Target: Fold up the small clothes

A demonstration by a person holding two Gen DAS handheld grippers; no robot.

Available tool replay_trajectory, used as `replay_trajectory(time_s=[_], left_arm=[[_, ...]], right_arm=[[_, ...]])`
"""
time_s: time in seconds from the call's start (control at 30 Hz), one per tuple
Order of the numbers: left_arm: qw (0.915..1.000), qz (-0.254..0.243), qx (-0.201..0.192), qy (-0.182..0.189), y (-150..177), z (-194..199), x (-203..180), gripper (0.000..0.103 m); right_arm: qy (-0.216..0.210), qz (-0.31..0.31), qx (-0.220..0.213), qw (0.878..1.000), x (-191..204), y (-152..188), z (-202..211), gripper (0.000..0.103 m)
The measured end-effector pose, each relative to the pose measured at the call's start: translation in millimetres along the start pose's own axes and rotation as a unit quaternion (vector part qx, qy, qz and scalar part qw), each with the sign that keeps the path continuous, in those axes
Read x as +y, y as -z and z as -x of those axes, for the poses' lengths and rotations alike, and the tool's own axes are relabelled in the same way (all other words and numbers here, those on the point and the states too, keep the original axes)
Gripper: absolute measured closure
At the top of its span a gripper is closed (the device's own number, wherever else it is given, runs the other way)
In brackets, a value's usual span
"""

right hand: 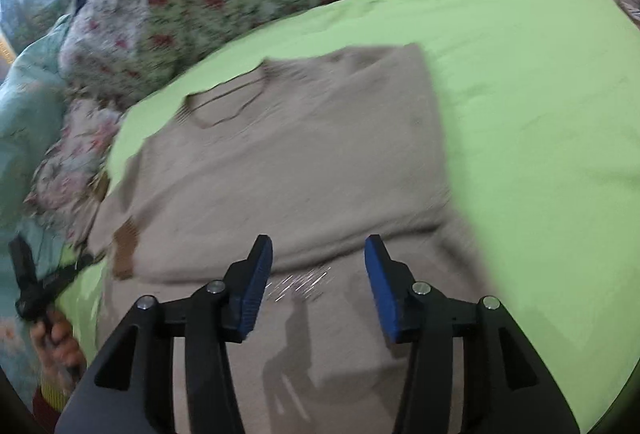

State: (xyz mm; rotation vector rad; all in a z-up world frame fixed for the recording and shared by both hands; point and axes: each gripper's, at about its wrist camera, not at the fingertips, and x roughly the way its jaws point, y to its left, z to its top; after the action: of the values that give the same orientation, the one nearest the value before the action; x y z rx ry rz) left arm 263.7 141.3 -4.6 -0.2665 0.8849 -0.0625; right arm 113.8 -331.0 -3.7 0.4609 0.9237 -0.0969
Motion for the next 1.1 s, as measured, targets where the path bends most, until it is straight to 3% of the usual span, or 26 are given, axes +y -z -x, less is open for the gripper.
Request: replay_trajectory(time_s=[0.07,0.1,0.13,0.2,0.33,0.5,0.57,0.6,0.63,0.73,0.9,1.1], left_arm=[[0.9993,-0.009,-0.021,-0.03,-18,2,10,0.058],[0.9986,-0.008,-0.028,-0.044,-29,0,16,0.043],[0.9978,-0.007,-0.036,-0.054,-38,-2,22,0.035],[0.996,-0.01,-0.049,-0.075,-61,-9,34,0.03],[0.9956,-0.022,-0.007,-0.091,-97,-48,53,0.022],[0.9885,-0.028,0.039,-0.143,-100,-92,77,0.021],[0.9881,-0.02,0.04,-0.147,-98,-97,88,0.026],[0.9889,-0.012,0.032,-0.145,-97,-95,93,0.035],[0.9886,-0.006,0.023,-0.149,-97,-92,96,0.054],[0.9901,0.007,0.021,-0.139,-97,-86,104,0.095],[0.9942,0.032,-0.01,-0.102,-91,-48,95,0.097],[0.9979,0.02,-0.055,0.029,-66,13,12,0.097]], right_arm=[[-0.022,0.006,0.017,1.0,18,13,-6,0.053],[-0.03,0.01,0.024,0.999,26,19,-9,0.053],[-0.034,0.013,0.028,0.999,31,24,-10,0.053],[-0.046,0.016,0.035,0.998,41,37,-15,0.051],[-0.059,0.011,0.058,0.996,48,57,-24,0.05],[-0.062,0.008,0.069,0.996,53,69,-27,0.05],[-0.063,0.006,0.069,0.996,51,69,-24,0.05],[-0.064,0.005,0.067,0.996,51,70,-22,0.05],[-0.064,0.006,0.064,0.996,51,70,-20,0.05],[-0.066,0.009,0.057,0.996,52,71,-16,0.05],[-0.081,0.015,0.051,0.995,60,72,-11,0.05],[-0.09,0.016,0.032,0.995,59,71,-3,0.05]])
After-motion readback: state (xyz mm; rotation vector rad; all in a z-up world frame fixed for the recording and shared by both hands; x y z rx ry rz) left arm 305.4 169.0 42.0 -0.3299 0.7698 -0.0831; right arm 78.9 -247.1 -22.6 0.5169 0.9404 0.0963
